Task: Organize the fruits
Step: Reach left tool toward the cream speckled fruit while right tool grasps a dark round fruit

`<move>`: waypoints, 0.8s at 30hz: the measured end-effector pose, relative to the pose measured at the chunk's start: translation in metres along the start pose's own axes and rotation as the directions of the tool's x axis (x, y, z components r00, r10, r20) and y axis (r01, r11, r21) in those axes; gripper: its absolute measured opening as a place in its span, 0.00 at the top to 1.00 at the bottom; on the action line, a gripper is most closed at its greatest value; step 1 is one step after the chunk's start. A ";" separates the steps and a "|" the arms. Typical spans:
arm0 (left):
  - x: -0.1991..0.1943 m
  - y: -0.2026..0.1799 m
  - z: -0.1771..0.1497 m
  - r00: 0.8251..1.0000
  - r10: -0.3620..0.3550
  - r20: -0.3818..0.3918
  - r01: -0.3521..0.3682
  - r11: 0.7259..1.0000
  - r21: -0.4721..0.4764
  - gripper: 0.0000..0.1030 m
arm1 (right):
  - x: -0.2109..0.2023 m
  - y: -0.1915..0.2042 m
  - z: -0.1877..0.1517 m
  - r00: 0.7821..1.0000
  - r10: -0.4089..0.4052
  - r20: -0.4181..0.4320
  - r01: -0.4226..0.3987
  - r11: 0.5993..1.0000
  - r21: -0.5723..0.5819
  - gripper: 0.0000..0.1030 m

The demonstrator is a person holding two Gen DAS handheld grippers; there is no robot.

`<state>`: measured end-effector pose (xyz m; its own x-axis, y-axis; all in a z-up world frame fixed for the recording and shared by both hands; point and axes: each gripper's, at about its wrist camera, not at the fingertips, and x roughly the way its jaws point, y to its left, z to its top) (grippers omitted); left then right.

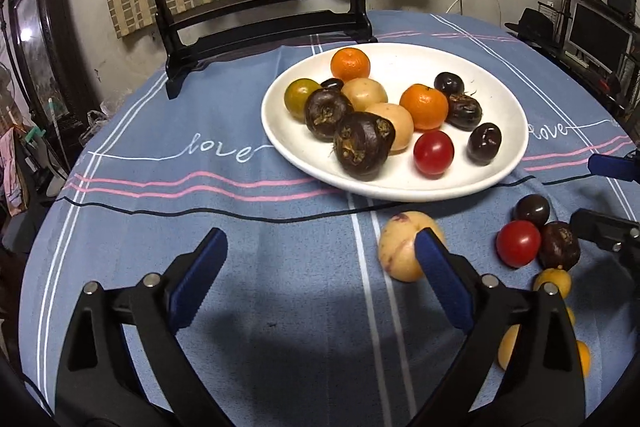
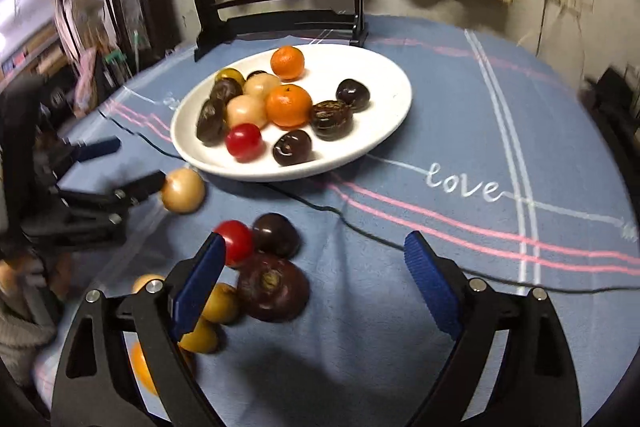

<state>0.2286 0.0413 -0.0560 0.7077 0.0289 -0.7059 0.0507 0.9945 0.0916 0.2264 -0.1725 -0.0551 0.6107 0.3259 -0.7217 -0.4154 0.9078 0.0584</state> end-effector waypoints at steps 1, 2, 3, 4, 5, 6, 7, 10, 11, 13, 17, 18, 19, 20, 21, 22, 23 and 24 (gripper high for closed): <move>0.001 0.000 0.000 1.000 -0.002 -0.001 0.002 1.000 -0.003 0.06 | 0.000 0.000 -0.002 1.000 -0.010 0.010 0.010 1.000 -0.004 0.12; 0.001 -0.001 0.001 1.000 -0.002 -0.001 0.001 1.000 -0.003 0.06 | 0.000 -0.002 -0.001 1.000 -0.009 0.027 0.009 1.000 0.004 0.12; 0.000 -0.003 0.001 1.000 -0.003 0.001 0.003 1.000 0.003 0.06 | 0.001 -0.004 0.000 0.999 0.019 0.037 -0.019 1.000 0.020 0.12; 0.000 -0.004 0.001 1.000 -0.006 0.003 0.006 1.000 0.006 0.06 | 0.002 -0.008 0.001 0.998 0.059 0.039 -0.060 0.997 0.041 0.12; -0.001 -0.005 0.001 1.000 -0.012 0.005 0.012 1.000 0.012 0.06 | 0.004 -0.014 0.001 0.989 0.141 0.039 -0.144 0.985 0.098 0.15; -0.002 -0.007 0.001 1.000 -0.017 0.006 0.017 1.000 0.017 0.06 | 0.008 -0.020 0.002 0.978 0.205 0.035 -0.208 0.966 0.157 0.19; -0.002 -0.008 0.001 1.000 -0.018 0.004 0.018 1.000 0.023 0.06 | 0.014 -0.026 0.002 0.962 0.270 0.025 -0.269 0.938 0.217 0.27; 0.000 -0.011 0.000 1.000 -0.012 -0.008 0.012 0.999 0.035 0.06 | 0.020 -0.029 0.002 0.953 0.302 0.018 -0.296 0.920 0.255 0.37; 0.001 -0.012 0.000 1.000 -0.012 -0.011 0.013 0.999 0.037 0.06 | 0.022 -0.030 0.003 0.952 0.305 0.020 -0.299 0.917 0.263 0.38; 0.001 -0.015 -0.001 1.000 -0.011 -0.015 0.012 0.999 0.045 0.06 | 0.022 -0.031 0.004 0.947 0.320 0.025 -0.314 0.907 0.280 0.41; 0.003 -0.020 -0.002 1.000 -0.001 -0.020 0.003 0.998 0.068 0.06 | 0.024 -0.025 0.005 0.936 0.351 0.023 -0.342 0.892 0.297 0.47; 0.003 -0.021 -0.003 1.000 0.000 -0.022 0.002 0.997 0.073 0.06 | 0.024 -0.023 0.005 0.933 0.359 0.022 -0.349 0.889 0.298 0.48; 0.004 -0.022 -0.003 1.000 0.001 -0.025 0.001 0.997 0.078 0.06 | 0.024 -0.022 0.005 0.931 0.365 0.019 -0.354 0.887 0.297 0.49; 0.005 -0.023 -0.003 1.000 0.003 -0.028 0.000 0.997 0.082 0.06 | 0.026 -0.020 0.006 0.932 0.363 0.009 -0.349 0.889 0.296 0.50; 0.006 -0.023 -0.004 1.000 0.001 -0.030 0.001 0.997 0.084 0.06 | 0.028 -0.019 0.006 0.933 0.360 -0.003 -0.343 0.891 0.296 0.51; 0.006 -0.023 -0.004 0.999 0.003 -0.032 -0.001 0.996 0.086 0.06 | 0.031 -0.017 0.007 0.934 0.357 -0.018 -0.336 0.894 0.298 0.53; 0.007 -0.023 -0.004 0.999 0.003 -0.034 0.000 0.996 0.087 0.06 | 0.033 -0.017 0.007 0.937 0.348 -0.022 -0.326 0.897 0.298 0.54; 0.007 -0.023 -0.004 0.999 0.003 -0.036 0.001 0.996 0.089 0.06 | 0.034 -0.017 0.008 0.942 0.335 -0.026 -0.313 0.903 0.295 0.54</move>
<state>0.2291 0.0188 -0.0659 0.6817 0.0351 -0.7308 0.1136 0.9816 0.1532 0.2598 -0.1748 -0.0747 0.4186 0.6042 -0.6780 -0.3669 0.7955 0.4823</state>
